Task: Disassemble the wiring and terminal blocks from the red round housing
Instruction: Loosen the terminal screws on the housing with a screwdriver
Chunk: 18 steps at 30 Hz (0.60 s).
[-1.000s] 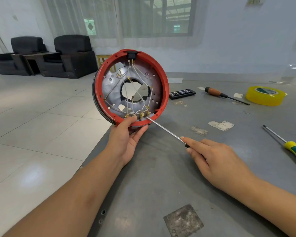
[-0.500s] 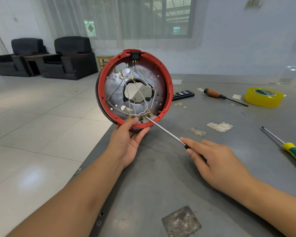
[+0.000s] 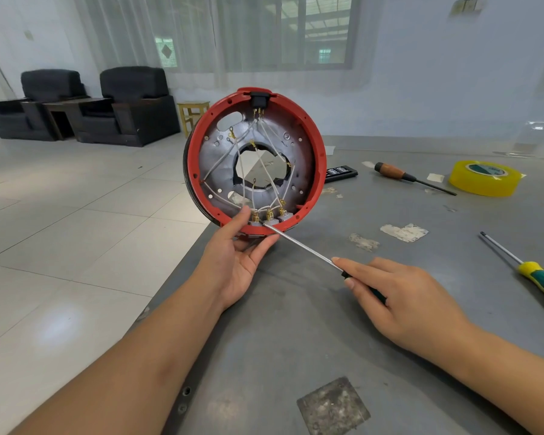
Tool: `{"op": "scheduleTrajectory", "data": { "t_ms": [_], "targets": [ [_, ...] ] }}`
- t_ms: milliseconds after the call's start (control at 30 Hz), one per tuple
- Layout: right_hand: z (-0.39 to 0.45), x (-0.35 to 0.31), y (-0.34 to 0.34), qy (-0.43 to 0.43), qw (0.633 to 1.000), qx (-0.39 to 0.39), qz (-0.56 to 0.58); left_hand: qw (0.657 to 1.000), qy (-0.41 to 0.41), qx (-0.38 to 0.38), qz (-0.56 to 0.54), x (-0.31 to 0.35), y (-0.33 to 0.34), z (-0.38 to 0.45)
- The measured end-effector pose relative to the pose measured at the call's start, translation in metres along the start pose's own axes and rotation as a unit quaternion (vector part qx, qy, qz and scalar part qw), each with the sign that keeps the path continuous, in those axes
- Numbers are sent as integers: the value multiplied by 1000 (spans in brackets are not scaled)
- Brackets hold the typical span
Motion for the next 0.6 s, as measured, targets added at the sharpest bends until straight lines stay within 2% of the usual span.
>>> {"op": "scheduleTrajectory", "data": {
  "t_ms": [433,600],
  "targets": [
    [-1,-1,-1,-10,999,-10,-34,997,-35,13,63,12,2,-4],
    [-2,1,-1,-4,999,-17,-47,996,-33,46,65,14,1,-5]
  ]
}}
Point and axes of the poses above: each hand's wrist, its own z-axis towards the middle knuckle, its own y-axis out of the palm, x = y × z, the point moved 3 cm from there along z, towards the middle knuckle, and after that the axes turned 3 degrees about y, right-handed, at the moved point
